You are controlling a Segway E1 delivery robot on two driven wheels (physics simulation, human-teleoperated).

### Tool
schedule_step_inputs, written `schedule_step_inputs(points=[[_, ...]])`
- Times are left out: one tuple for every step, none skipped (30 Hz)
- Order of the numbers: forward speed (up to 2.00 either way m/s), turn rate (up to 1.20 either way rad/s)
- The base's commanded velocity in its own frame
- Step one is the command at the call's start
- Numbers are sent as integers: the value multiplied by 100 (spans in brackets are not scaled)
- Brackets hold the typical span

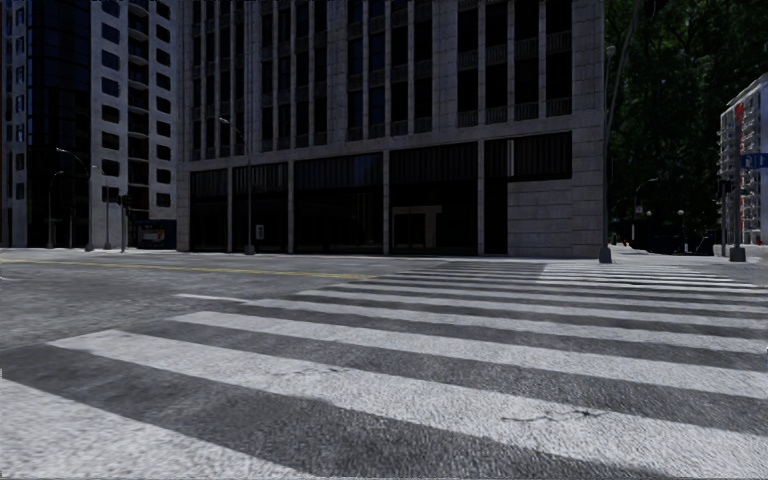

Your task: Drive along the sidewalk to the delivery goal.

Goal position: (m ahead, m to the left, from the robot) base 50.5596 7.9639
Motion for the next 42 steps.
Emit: schedule_step_inputs(points=[[158, -52], [158, -52], [158, -52], [158, -51], [158, -46], [158, -41], [158, -39], [158, -39], [158, -38], [158, -38], [158, -38], [158, -38], [158, -37], [158, -28], [158, -7], [158, -7], [158, 0], [158, 0], [158, 0], [159, 0], [159, 0], [159, 0], [159, 0], [159, 0], [159, 0], [159, 0], [159, 0], [159, 0], [159, 0], [159, 0], [164, 0], [189, 0], [194, 0], [195, 0], [195, 0], [195, 0], [196, 0], [196, -1], [196, -5], [196, -16], [196, -24], [196, -27]])
